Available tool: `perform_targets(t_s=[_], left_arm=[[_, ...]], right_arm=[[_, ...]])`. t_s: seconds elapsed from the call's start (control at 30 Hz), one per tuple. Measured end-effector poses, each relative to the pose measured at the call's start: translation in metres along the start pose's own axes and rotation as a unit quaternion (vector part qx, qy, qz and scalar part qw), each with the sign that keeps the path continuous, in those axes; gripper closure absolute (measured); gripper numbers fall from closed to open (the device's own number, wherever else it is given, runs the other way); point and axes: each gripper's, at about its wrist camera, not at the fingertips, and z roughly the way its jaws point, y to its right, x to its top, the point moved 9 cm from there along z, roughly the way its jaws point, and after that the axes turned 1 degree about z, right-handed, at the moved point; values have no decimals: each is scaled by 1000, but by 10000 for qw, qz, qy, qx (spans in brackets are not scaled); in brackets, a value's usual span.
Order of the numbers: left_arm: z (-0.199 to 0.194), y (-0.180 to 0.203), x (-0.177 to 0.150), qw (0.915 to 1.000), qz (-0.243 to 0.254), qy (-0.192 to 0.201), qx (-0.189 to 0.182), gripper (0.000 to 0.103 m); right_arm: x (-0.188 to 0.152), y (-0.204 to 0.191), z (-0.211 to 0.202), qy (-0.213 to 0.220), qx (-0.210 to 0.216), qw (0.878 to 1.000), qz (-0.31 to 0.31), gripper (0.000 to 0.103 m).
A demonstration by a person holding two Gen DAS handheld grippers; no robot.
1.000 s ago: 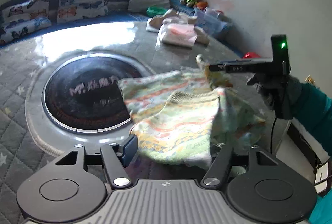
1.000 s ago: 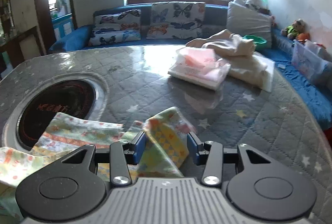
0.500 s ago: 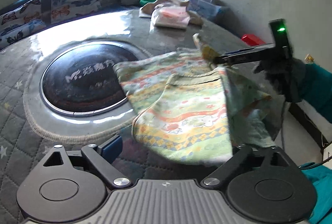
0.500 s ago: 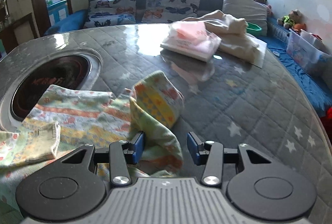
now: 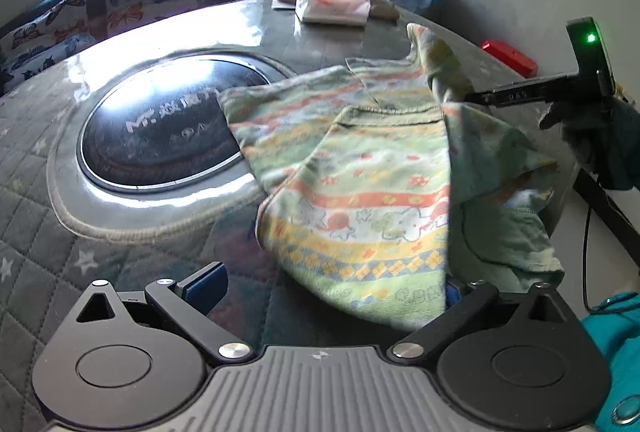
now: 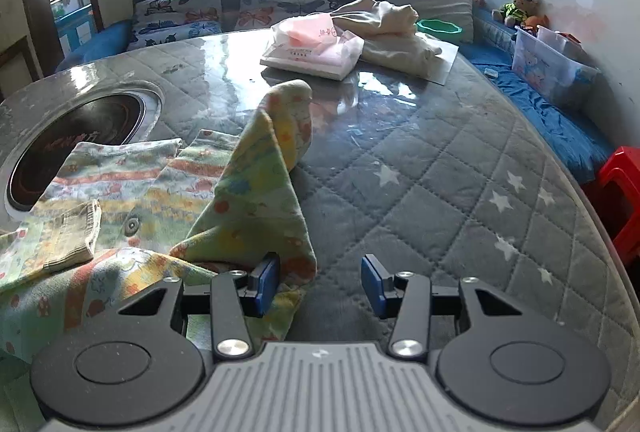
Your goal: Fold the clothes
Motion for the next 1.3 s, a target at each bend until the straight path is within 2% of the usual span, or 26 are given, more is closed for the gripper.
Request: perform_targets(t_s=[0.13,0.23,0.4,0.47,0.57,0.63,0.77,0.87,1.17,1.3], left_arm=[[-9,5,-4,9998,26,84,-167,2],[-17,7,-4,9988,-2,213,-436,3],[-40,7,10,9946,5,644,-818,4],[-49,2,21,9922,-85,902,-851,6],[-53,-11,42,9901,-273,1184,-697,13],[-45,-21,56,9903,-401,1218,-537,19],[-8,-47,79,9923,-800,933,-159,47],[26,-61,92,9931,-956,653,167,56],[86,-77,121,9926,-897,429,696,54],[102,-76,124,9933,-879,314,686,54]], right_arm=[[2,0,-8,90,-25,10000,-25,56],[6,-1,-14,198,-30,9998,-51,56],[22,-6,-24,438,49,9990,-116,56],[30,-10,-25,533,122,9984,-153,56],[41,-18,-22,609,225,9977,-209,56],[47,-24,-18,633,294,9973,-240,56],[58,-35,-7,653,384,9967,-280,56],[66,-40,0,677,411,9964,-301,56],[75,-39,21,541,386,9973,-303,58],[71,-36,27,439,399,9978,-290,61]])
